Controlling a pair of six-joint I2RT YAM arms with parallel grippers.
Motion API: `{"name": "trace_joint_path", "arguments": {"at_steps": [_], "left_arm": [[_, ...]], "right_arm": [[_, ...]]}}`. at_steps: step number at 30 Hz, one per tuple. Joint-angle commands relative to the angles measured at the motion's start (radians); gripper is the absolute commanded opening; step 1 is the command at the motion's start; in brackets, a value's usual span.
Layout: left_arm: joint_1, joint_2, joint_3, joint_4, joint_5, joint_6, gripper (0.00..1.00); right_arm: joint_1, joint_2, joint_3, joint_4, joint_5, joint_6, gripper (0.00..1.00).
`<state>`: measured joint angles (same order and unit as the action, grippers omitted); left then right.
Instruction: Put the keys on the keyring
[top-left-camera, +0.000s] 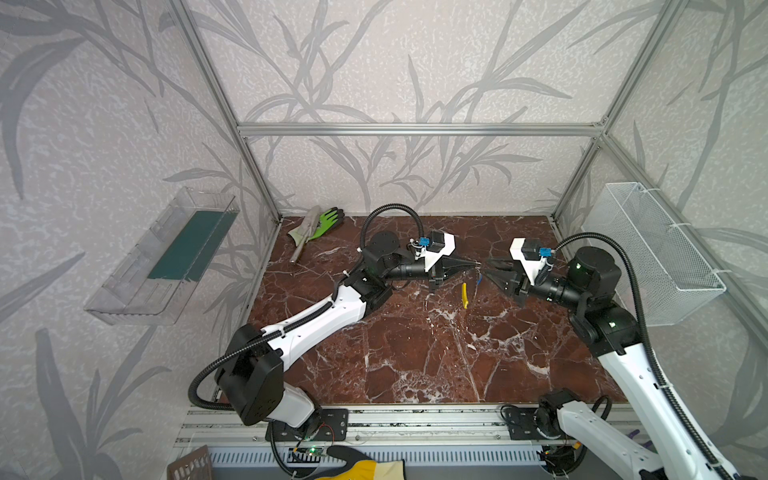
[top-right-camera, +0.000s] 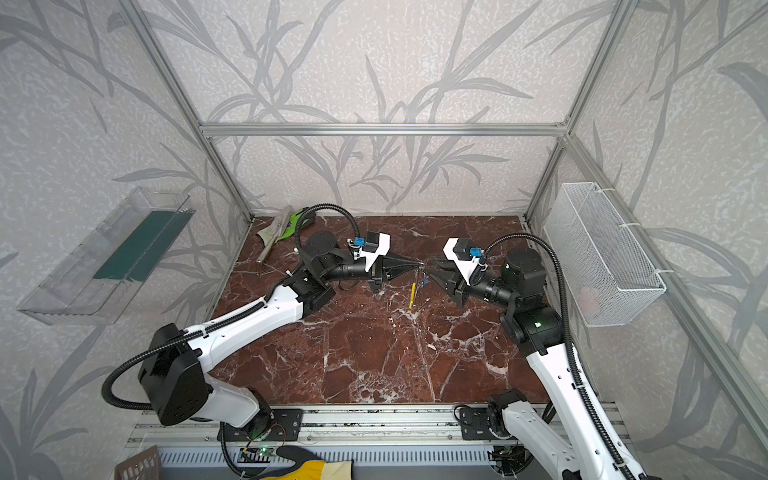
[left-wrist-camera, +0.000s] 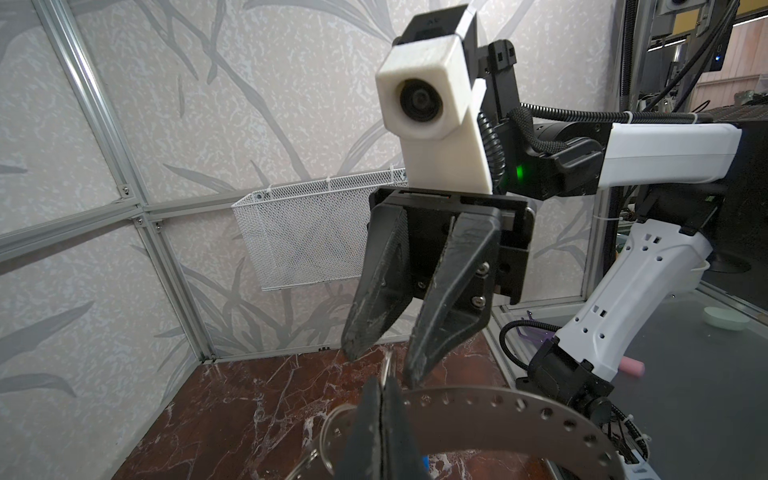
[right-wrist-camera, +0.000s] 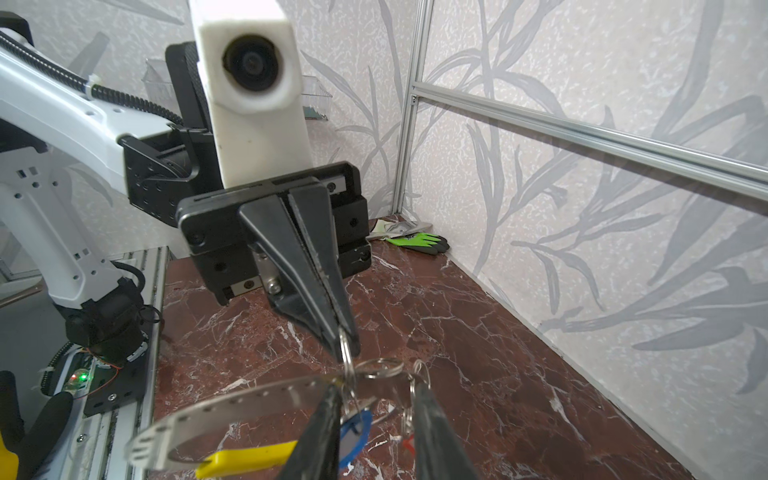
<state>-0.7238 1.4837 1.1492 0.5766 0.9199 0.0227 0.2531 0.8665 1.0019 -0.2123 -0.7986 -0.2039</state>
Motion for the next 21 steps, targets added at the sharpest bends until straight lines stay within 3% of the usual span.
{"name": "trace_joint_path", "arguments": {"at_steps": [1, 9, 15, 21], "left_arm": [[-0.002, -0.003, 0.035, 0.017, 0.030, -0.012, 0.00], [-0.005, 0.006, 0.043, 0.030, 0.030, -0.015, 0.00], [-0.003, 0.010, 0.044, 0.048, 0.027, -0.023, 0.00], [-0.004, 0.013, 0.047, 0.044, 0.027, -0.023, 0.00]], "right_arm": [[-0.005, 0.003, 0.003, 0.065, -0.042, 0.029, 0.28], [-0.005, 0.020, 0.005, 0.046, -0.080, 0.030, 0.17], [-0.005, 0.029, 0.012, 0.011, -0.100, 0.015, 0.14], [-0.005, 0.028, 0.024, -0.013, -0.110, -0.006, 0.00]]}}
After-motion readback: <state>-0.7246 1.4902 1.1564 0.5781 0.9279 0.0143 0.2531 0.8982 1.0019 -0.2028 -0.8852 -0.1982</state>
